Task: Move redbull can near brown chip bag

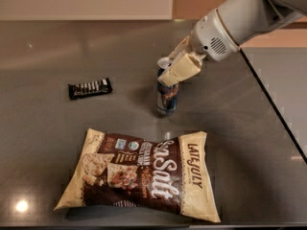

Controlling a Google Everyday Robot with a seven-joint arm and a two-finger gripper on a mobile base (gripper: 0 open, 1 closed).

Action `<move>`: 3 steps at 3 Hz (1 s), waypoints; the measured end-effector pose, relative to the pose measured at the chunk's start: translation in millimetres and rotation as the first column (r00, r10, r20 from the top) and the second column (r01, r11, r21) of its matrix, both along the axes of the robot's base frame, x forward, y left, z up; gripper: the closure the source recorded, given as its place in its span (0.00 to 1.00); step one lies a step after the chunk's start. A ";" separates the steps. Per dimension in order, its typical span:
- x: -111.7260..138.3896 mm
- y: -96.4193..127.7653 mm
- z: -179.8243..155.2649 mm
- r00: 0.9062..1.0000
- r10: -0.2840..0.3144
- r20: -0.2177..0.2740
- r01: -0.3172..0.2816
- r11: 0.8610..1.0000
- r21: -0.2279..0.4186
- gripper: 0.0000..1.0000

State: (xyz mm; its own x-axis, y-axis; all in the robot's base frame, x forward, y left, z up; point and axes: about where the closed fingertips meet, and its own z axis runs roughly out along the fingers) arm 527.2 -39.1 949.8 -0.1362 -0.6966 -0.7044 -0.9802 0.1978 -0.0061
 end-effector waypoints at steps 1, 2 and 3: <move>-18.0 5.8 -11.4 1.000 0.023 -0.002 -0.023 1.000 -0.003 1.00; -30.9 10.1 -21.4 0.999 0.041 0.001 -0.041 0.999 -0.015 1.00; -35.3 10.3 -27.0 0.999 0.044 0.001 -0.044 0.999 -0.025 0.82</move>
Offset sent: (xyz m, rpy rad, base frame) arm -0.0445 0.0115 -0.0350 -0.0273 -0.0009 0.0570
